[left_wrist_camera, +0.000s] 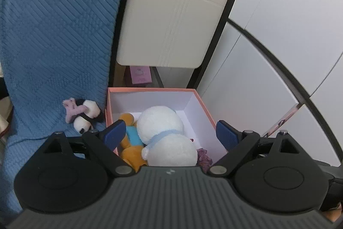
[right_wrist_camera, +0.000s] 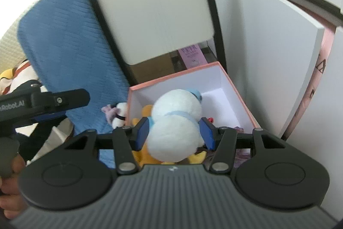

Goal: Organize objects
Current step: 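Withdraw both tools from the pink box back toward the chair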

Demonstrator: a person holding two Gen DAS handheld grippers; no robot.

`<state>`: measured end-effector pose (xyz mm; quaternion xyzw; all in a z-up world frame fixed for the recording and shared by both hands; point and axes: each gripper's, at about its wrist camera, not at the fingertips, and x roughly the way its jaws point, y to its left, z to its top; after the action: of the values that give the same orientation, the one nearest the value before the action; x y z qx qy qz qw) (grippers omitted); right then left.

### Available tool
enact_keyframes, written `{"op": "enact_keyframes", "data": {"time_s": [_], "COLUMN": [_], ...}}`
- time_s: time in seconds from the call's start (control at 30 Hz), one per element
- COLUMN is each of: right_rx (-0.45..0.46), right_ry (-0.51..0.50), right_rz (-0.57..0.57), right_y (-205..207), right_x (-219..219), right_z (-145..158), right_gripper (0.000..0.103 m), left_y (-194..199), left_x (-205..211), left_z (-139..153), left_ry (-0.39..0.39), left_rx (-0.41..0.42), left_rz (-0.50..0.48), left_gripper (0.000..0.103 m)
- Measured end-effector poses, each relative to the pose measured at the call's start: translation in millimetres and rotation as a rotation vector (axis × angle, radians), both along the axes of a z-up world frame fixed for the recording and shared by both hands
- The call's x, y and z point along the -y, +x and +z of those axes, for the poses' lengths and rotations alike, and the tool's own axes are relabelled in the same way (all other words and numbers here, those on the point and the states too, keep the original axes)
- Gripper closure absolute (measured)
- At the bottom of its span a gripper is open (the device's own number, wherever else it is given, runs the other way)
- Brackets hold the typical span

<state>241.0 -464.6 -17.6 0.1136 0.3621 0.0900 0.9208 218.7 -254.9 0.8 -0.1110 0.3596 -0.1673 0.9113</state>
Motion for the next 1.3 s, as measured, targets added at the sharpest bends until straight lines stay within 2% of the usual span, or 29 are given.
{"op": "enact_keyframes", "data": {"time_s": [0.27, 0.53, 0.9, 1.03, 1.3], "right_rx": [0.043, 0.041, 0.026, 0.023, -0.016], "right_ry": [-0.003, 0.011, 0.019, 0.025, 0.005], "right_rz": [0.050, 0.088, 0.134, 0.137, 0.139], "right_y": [-41.0, -71.0, -66.5, -56.8, -28.3], "right_x": [-36.5, -72.9, -123.4, -137.2, -157.5], "right_z": [20.5, 17.4, -14.1, -35.4, -87.7], "right_gripper": [0.048, 0.048, 0.048, 0.048, 0.048], "left_y": [-46.7, -87.6, -97.1, -94.1, -73.6], "left_x": [-46.4, -87.6, -147.2, -163.7, -182.0], "left_z": [21.3, 25.2, -12.3, -26.6, -70.8], "left_ry": [-0.027, -0.008, -0.012, 0.052, 0.078], "left_rx": [0.054, 0.110, 0.093, 0.125, 0.131], "left_rz": [0.044, 0.088, 0.168, 0.194, 0.222], "left_gripper": [0.010, 0.010, 0.010, 0.010, 0.010]}}
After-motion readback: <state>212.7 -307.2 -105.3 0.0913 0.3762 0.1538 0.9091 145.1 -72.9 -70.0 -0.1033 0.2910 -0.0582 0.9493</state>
